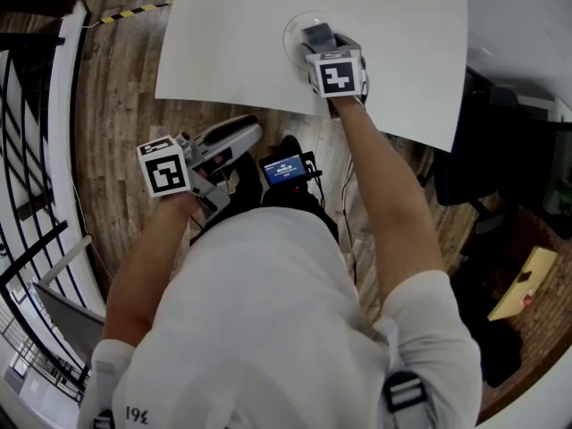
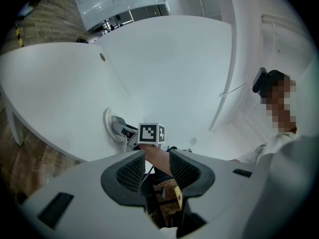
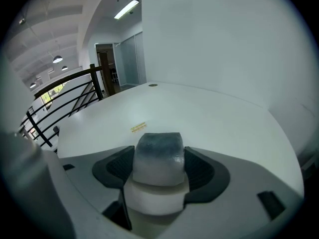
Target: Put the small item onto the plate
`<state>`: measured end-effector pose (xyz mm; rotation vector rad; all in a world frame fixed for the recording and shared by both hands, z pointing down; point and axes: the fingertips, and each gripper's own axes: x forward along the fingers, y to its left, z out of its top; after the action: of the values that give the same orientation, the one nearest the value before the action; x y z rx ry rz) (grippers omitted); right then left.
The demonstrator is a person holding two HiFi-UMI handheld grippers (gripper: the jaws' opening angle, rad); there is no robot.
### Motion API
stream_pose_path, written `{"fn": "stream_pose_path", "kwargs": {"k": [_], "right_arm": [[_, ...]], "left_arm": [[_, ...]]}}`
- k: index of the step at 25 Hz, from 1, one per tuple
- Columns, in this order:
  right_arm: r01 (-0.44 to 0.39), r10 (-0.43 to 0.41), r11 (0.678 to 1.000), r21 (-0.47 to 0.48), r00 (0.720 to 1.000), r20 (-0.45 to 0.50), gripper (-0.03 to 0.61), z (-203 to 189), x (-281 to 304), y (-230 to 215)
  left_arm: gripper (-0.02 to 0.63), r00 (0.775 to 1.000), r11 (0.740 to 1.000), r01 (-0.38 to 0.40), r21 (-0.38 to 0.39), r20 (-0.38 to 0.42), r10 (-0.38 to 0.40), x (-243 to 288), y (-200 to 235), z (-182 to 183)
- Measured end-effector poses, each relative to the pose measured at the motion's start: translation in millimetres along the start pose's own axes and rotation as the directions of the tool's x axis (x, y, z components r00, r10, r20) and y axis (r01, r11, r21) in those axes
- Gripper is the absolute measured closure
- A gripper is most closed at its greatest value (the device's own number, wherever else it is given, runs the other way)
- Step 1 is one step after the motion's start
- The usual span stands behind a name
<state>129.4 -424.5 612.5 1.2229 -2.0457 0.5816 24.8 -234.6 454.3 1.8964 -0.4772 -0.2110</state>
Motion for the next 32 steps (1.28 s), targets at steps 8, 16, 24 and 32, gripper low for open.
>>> {"fn": "stream_pose_path", "kwargs": {"k": [8, 16, 24, 32], "right_arm": [[0.003, -0.003, 1.0, 0.014, 1.0, 0.014, 0.278, -0.9, 1.4, 0.2], [-0.006, 0.006, 1.0, 0.02, 1.0, 0.004, 0.278, -2.5, 4.1, -2.4], [-0.001, 0.001, 1.0, 0.016, 1.0, 0.007, 0.278, 0.6, 2.9, -3.5], [-0.016, 0.017, 0.999, 0.029, 1.0, -0.015, 0.276, -1.8, 1.9, 0.5]], "left_arm": [[0.477, 1.0, 1.0, -0.007, -0.005, 0.006, 0.007, -0.8, 1.8, 0.2], [0.477, 1.0, 1.0, -0.009, -0.008, 0.005, 0.009, -0.4, 0.2, 0.4], [0.477, 1.0, 1.0, -0.002, -0.015, 0.009, 0.002, 0.5, -2.4, 1.5], [0.477, 1.0, 1.0, 0.002, -0.006, 0.009, -0.002, 0.2, -2.8, 2.1]]}}
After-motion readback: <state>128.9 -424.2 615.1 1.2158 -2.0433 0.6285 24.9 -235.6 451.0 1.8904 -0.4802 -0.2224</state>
